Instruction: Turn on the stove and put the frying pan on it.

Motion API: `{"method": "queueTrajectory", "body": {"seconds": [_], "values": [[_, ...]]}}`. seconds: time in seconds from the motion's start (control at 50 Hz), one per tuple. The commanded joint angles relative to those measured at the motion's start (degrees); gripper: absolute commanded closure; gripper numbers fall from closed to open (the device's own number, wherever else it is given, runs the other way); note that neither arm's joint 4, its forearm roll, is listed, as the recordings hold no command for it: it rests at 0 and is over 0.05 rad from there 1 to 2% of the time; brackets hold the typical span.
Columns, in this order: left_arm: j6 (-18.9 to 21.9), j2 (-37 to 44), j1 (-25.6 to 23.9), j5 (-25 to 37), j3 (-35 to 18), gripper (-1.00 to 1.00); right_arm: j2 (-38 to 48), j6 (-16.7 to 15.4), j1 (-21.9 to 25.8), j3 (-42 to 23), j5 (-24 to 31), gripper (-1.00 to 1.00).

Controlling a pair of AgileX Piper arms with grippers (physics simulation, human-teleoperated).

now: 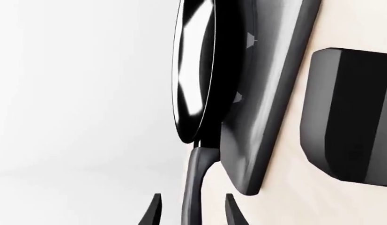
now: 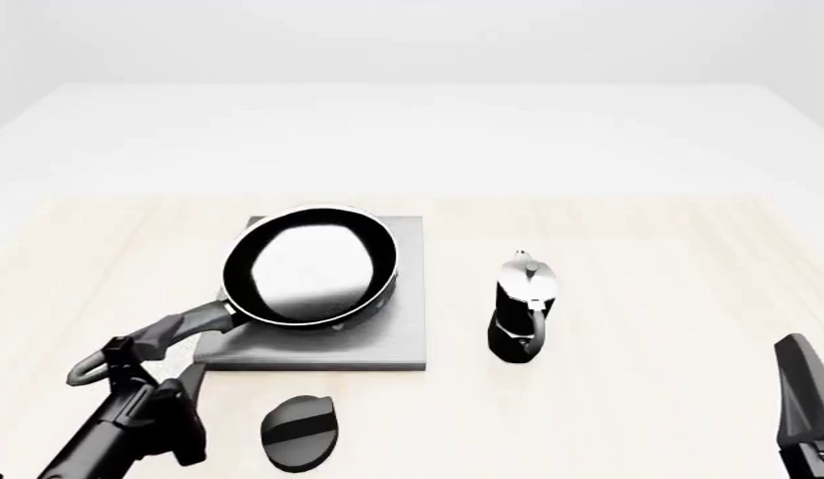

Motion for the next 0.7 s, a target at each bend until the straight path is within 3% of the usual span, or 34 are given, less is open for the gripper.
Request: {"method": "queueTrajectory", "body": {"seconds": [0.02,0.26,0.44,0.7], "values": [[-0.8,-7.8,-0.8,5.6,0.9,-1.0,0.0,-0.2,0.2,-1.0,0.8,-1.0],[-2.2,-23.2,-2.6,18.0,0.7,-1.0,0.0,-0.2,0.4,-1.2,0.9,-1.0],[-5.2,-36.8,-4.5,31.9,-2.9,-1.0,0.0,-0.3,0.5,-1.4,1.0,-1.0],[-7.2,-45.9,-4.0,41.4,-6.1,-1.0,0.0,-0.3,1.0,-1.7,1.1,-1.0]]}}
